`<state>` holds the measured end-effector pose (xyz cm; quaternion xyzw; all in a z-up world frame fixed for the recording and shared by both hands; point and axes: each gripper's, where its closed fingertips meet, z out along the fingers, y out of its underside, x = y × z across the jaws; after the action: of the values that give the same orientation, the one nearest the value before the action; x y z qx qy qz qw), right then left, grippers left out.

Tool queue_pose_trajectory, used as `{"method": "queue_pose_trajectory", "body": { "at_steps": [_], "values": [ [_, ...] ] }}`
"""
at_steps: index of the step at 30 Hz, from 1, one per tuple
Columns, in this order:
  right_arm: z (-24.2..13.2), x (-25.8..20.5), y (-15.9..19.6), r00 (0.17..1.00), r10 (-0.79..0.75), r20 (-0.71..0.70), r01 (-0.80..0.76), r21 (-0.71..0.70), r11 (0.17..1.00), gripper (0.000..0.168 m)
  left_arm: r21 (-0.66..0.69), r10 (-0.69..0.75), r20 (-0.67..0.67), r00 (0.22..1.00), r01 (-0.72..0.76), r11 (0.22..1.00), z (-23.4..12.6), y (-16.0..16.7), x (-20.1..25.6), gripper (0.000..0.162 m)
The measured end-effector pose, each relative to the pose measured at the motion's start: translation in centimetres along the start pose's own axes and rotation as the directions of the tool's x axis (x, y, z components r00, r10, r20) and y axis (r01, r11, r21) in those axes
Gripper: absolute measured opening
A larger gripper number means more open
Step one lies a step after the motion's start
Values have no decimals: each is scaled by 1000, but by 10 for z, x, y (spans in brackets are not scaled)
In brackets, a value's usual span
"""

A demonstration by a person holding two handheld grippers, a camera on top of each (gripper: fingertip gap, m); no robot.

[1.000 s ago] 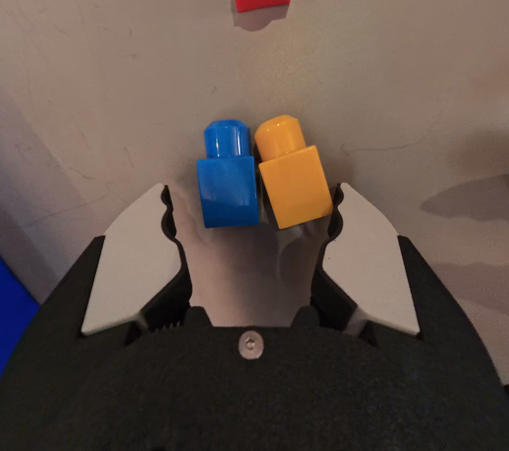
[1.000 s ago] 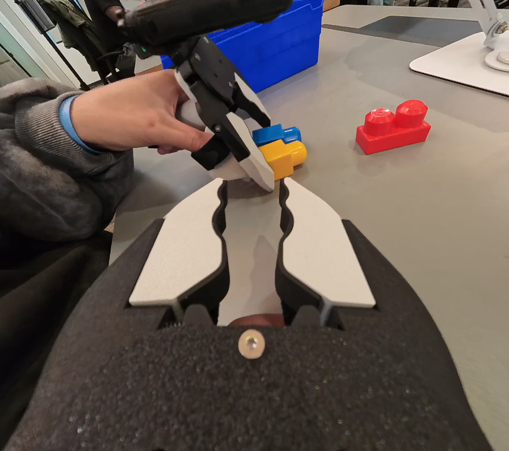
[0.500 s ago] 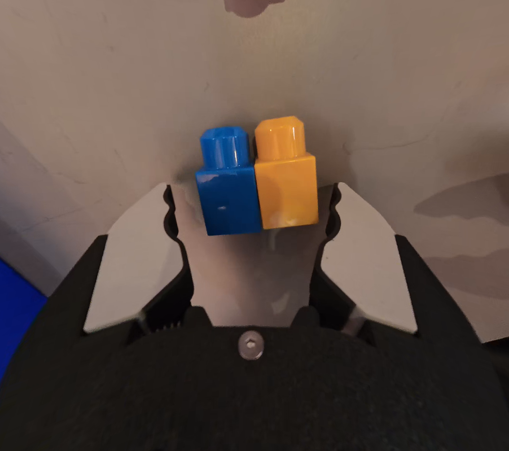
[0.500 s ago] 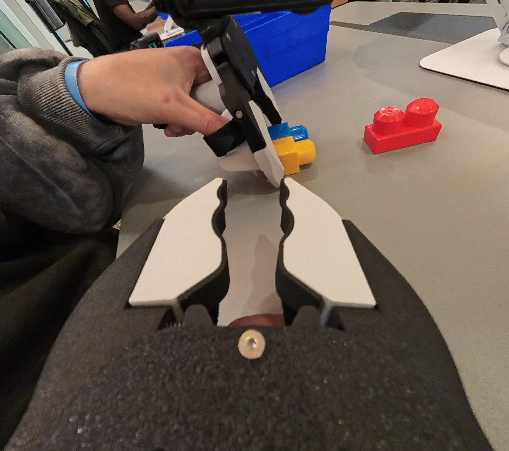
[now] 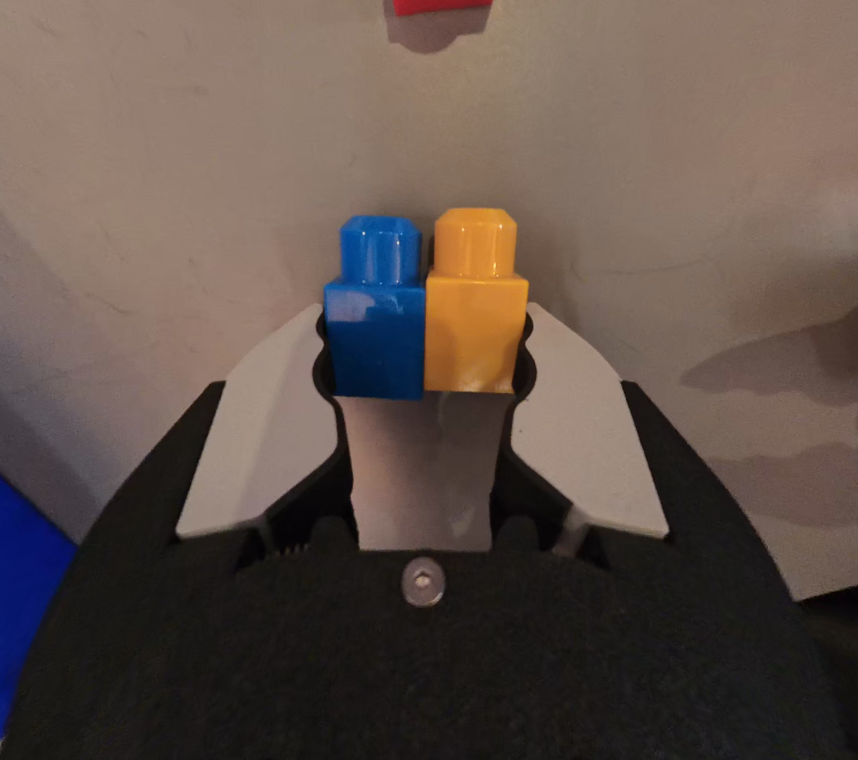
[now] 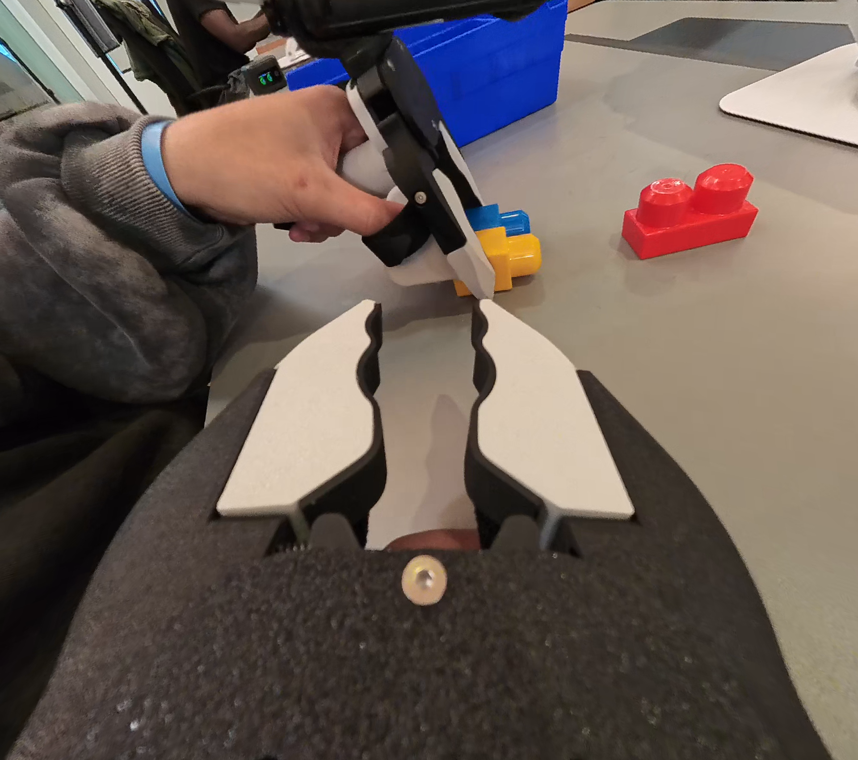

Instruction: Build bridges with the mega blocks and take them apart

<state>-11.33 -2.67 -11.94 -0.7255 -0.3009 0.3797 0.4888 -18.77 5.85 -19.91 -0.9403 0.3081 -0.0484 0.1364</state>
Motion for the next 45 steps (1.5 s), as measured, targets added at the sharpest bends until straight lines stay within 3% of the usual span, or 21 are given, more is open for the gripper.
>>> {"method": "queue_pose_trajectory", "body": {
  "at_steps": [4, 9, 12, 16, 19, 24, 27, 29, 31, 35, 41, 45],
  "values": [
    [0, 0, 0, 1000, 4, 0, -4, -1, 1000, 37, 23, 23, -38, 999, -22, 999, -2, -1, 0, 74],
    [-1, 2, -2, 1000, 20, 2, -20, 13, 1000, 37, 184, 138, -37, 990, -129, 974, -15, -14, -5, 74],
    [-1, 2, -1, 1000, 17, 2, -17, 12, 1000, 37, 389, 242, -10, 970, -219, 895, -34, -36, -5, 74],
    [0, 2, -1, 1000, 12, -1, -12, 7, 1000, 37, 672, 414, 57, 909, -341, 657, -65, -58, 11, 74],
    [-1, 3, -2, 1000, 16, -7, -16, 14, 1000, 37, 766, 459, 102, 883, -364, 530, -76, -62, 17, 74],
    [-2, 17, -12, 998, 38, -47, -38, 0, 999, 40, 797, 443, 110, 890, -345, 496, -77, -58, 7, 74],
    [-10, 31, -51, 992, -3, -127, 0, -23, 1000, 44, 827, 423, 72, 903, -291, 482, -87, -52, -4, 74],
    [-10, 43, -72, 980, -80, -182, 54, -143, 988, 50, 854, 394, 16, 919, -217, 473, -98, -51, -13, 74],
    [-6, 62, -90, 950, -191, -246, 115, -291, 950, 59, 872, 369, -29, 929, -157, 464, -107, -49, -21, 74],
    [27, 99, -101, 908, -357, -219, 183, -560, 808, 64, 883, 342, -39, 939, -129, 452, -111, -44, -32, 74],
    [87, 152, -53, 892, -438, -108, 198, -779, 595, 69, 878, 339, -134, 931, -47, 476, -106, -38, -35, 75],
    [103, 165, -17, 911, -401, -94, 149, -832, 535, 71, 879, 337, -184, 923, 1, 477, -108, -33, -41, 75]
  ]
}}
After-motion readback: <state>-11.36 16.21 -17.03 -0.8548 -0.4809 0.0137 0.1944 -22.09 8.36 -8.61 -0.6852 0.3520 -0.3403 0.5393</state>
